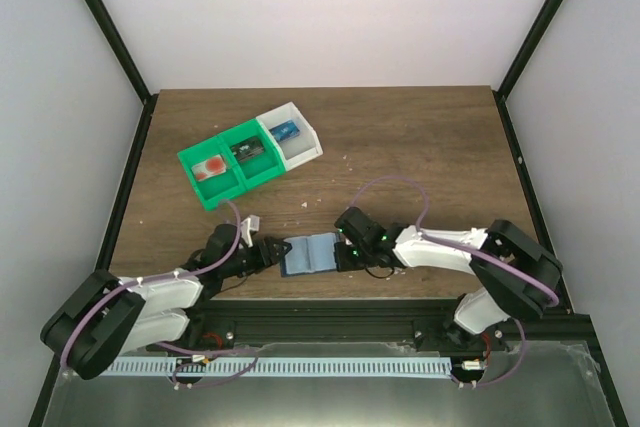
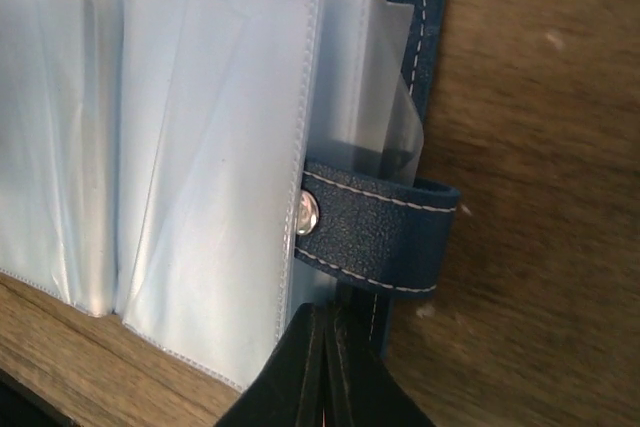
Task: Take the credit cards out of the card holder
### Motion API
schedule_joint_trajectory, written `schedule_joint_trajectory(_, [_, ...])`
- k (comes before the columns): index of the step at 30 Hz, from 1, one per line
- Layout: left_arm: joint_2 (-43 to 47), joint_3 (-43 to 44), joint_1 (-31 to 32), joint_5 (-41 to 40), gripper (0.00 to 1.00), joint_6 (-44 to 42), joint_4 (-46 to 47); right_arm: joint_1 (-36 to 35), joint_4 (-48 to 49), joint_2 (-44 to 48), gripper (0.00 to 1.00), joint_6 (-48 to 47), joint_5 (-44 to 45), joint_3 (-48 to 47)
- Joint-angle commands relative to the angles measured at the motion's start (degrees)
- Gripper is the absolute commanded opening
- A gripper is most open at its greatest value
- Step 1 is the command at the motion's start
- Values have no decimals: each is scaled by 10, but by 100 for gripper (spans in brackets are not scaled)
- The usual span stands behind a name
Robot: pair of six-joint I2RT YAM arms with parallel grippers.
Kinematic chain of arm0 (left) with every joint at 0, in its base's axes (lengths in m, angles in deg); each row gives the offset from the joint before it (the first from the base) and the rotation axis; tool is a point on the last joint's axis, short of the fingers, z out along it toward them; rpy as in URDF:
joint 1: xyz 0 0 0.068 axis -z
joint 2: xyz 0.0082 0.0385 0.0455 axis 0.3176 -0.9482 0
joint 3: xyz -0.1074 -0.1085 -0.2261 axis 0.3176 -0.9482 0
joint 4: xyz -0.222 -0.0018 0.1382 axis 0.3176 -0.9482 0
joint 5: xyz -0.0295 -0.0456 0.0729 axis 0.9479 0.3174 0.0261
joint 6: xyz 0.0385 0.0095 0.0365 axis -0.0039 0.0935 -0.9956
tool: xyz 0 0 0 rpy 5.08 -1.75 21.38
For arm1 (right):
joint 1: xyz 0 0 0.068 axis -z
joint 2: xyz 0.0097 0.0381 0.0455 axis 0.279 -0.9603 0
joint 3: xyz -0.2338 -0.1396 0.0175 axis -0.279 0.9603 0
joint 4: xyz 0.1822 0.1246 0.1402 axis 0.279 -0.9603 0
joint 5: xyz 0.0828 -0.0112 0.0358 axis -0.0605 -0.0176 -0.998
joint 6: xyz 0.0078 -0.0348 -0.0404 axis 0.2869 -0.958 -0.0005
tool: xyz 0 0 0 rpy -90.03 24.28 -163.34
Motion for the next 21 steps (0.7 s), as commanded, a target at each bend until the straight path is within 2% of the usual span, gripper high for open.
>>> schedule_joint_trajectory(1, [-17, -7, 6, 11, 62, 3, 33, -3, -53, 23, 2, 17, 14, 44])
schedule_joint_trajectory(9, [-33, -9, 24, 27, 61, 28, 93, -2, -87, 99, 2, 32, 8, 71])
schedule_joint_trajectory(14, [-15, -20, 24, 37, 63, 41, 121, -3, -107, 161, 10, 21, 4, 23])
schedule_joint_trajectory(18, [0, -29, 25, 37, 65, 53, 133, -3, -72, 190, 15, 17, -14, -1])
schedule_joint_trajectory(21, [1, -37, 25, 40, 65, 66, 152, -3, -34, 180, 16, 14, -29, -13])
